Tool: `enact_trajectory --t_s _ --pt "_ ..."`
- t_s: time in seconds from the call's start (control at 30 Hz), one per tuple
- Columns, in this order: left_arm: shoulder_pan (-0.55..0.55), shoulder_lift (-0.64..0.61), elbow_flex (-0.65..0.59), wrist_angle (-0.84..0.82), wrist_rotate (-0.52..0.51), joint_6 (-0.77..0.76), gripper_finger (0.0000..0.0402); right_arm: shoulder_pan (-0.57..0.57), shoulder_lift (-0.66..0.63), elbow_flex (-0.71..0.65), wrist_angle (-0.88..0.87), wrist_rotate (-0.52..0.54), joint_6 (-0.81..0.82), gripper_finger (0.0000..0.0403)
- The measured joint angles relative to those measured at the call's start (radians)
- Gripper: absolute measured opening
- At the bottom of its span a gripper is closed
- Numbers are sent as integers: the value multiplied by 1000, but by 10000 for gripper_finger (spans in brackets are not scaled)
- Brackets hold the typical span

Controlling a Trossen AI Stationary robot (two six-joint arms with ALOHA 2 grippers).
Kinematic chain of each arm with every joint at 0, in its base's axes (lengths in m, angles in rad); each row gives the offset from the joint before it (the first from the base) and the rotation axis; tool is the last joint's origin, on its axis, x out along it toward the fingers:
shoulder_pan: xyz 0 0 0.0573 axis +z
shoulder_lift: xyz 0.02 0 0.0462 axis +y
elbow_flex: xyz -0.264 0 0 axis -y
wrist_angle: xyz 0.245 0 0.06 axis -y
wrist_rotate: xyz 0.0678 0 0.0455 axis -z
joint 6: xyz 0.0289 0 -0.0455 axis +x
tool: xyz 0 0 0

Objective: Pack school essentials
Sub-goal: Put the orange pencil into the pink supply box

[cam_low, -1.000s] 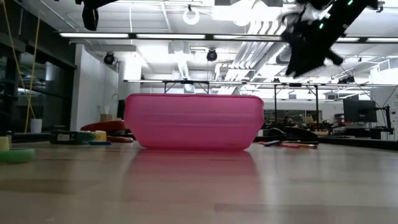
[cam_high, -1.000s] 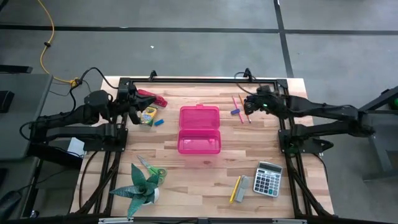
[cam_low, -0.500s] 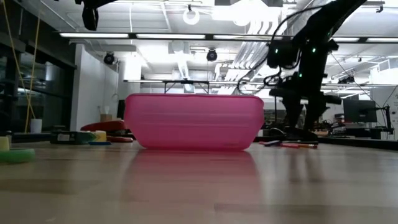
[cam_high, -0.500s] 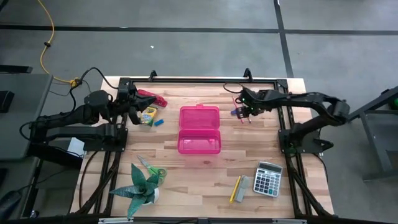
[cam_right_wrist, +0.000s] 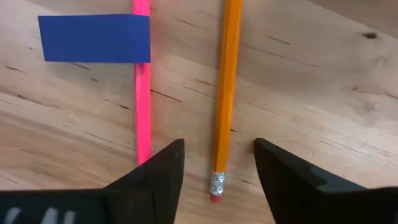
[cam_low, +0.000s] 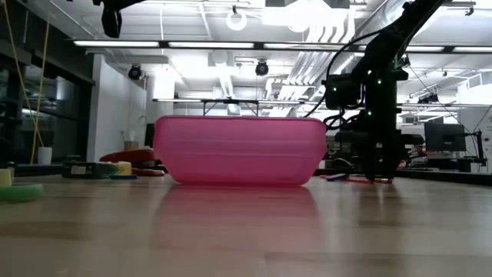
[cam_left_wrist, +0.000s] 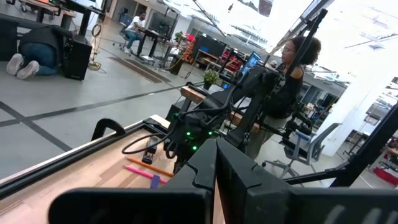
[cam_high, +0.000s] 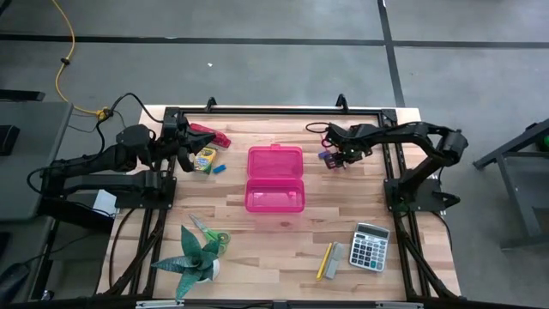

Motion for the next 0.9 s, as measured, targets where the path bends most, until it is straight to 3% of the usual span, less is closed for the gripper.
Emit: enact_trajectory --t_s 0.37,0.63,0.8,0.9 --pt "0 0 0 0 -2 0 0 0 0 2 -25 1 -3 15" --pt "0 0 0 16 -2 0 0 26 -133 -4 -111 -32 13 4" --pt "0 0 0 39 -2 0 0 89 -331 -3 -124 -30 83 3" --pt "0 0 0 39 -2 0 0 146 -466 -3 -28 6 72 2"
